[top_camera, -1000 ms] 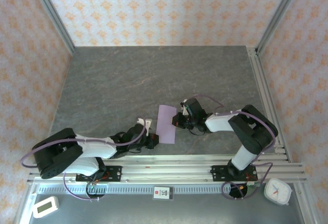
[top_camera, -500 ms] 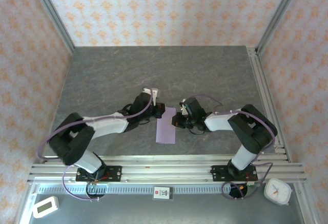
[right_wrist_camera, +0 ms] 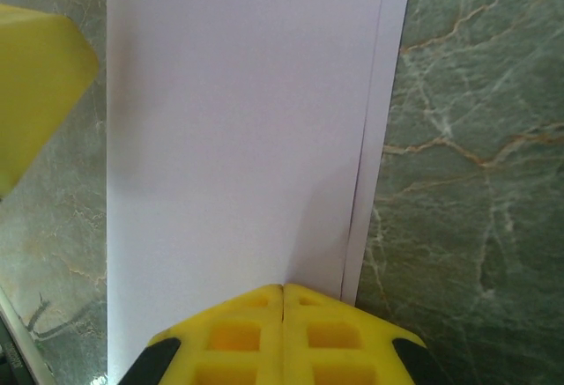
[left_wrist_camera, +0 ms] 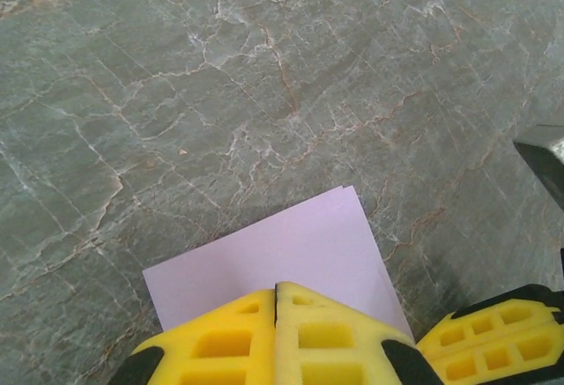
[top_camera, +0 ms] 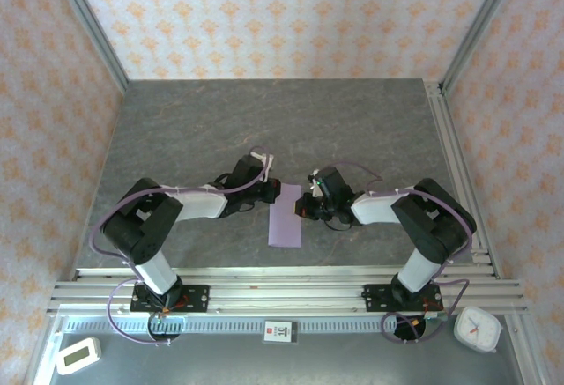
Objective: Fold a paper plane with a square sheet of paper (pick it up from the middle)
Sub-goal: First fold the square sheet of paper in half at the center of the table.
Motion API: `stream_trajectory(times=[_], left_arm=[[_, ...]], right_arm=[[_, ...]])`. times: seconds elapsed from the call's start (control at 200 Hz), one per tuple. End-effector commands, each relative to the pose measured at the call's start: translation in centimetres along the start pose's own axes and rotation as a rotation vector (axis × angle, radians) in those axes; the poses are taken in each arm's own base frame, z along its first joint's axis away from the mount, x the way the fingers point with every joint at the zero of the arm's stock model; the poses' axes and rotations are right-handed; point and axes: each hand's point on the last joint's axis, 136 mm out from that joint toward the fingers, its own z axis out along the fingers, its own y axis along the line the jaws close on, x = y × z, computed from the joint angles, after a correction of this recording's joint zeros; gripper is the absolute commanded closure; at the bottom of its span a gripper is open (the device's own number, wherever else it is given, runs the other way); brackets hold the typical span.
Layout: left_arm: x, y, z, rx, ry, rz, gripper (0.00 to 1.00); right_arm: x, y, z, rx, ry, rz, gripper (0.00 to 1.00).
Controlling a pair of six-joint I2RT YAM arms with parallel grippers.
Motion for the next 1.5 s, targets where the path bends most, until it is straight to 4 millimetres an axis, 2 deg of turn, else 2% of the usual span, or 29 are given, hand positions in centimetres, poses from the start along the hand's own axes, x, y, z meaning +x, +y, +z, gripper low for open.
stream_trajectory(times=[0.0,0.14,0.225,0.335,0.44,0.571,0.751,0.841,0.946,1.091,1.211,1.386,1.496], left_arm=[[2.2,1.2,0.9,-0.006,0.032,-0.018,1.0],[4.1,2.5,1.4,-0.031,0.048,-0.046,1.0],[4.2,2.6,1.3,-0.028,0.046,-0.053,1.0],[2.9,1.3,0.2,0.011,0.014,-0.06,1.0],[1.2,-0.8,-1.6,0.075,-0.037,-0.073,1.0],[0.8,-3.2,-3.6,0.132,-0.068,-0.071,1.0],[3.5,-4.2,-4.2,0.151,-0.046,-0.081,1.0],[5.3,-3.6,-3.9,0.143,-0.027,-0.112,1.0],[7.3,-1.9,-3.3,0.104,-0.006,-0.131,1.0],[9.1,-0.8,-2.7,0.089,0.024,-0.144,1.0],[8.5,-1.4,-3.2,0.111,0.008,-0.15,1.0],[5.6,-4.2,-5.3,0.168,-0.056,-0.13,1.0],[5.4,-5.6,-6.0,0.199,-0.055,-0.12,1.0]], right_arm=[[3.7,-8.0,2.2,0.282,0.082,0.022,1.0],[3.9,-8.1,2.3,0.282,0.088,0.023,1.0],[4.0,-8.1,2.3,0.281,0.091,0.025,1.0],[4.0,-8.1,2.3,0.281,0.091,0.022,1.0],[4.0,-8.1,2.3,0.282,0.09,0.023,1.0],[4.0,-8.2,2.3,0.282,0.088,0.025,1.0],[4.1,-8.3,2.5,0.282,0.094,0.028,1.0],[4.1,-8.3,2.5,0.281,0.093,0.028,1.0],[4.1,-8.3,2.5,0.28,0.094,0.028,1.0],[4.1,-8.3,2.5,0.28,0.094,0.025,1.0],[4.2,-8.3,2.4,0.281,0.095,0.025,1.0],[4.2,-8.4,2.3,0.283,0.095,0.025,1.0],[4.2,-8.3,2.4,0.281,0.093,0.028,1.0]])
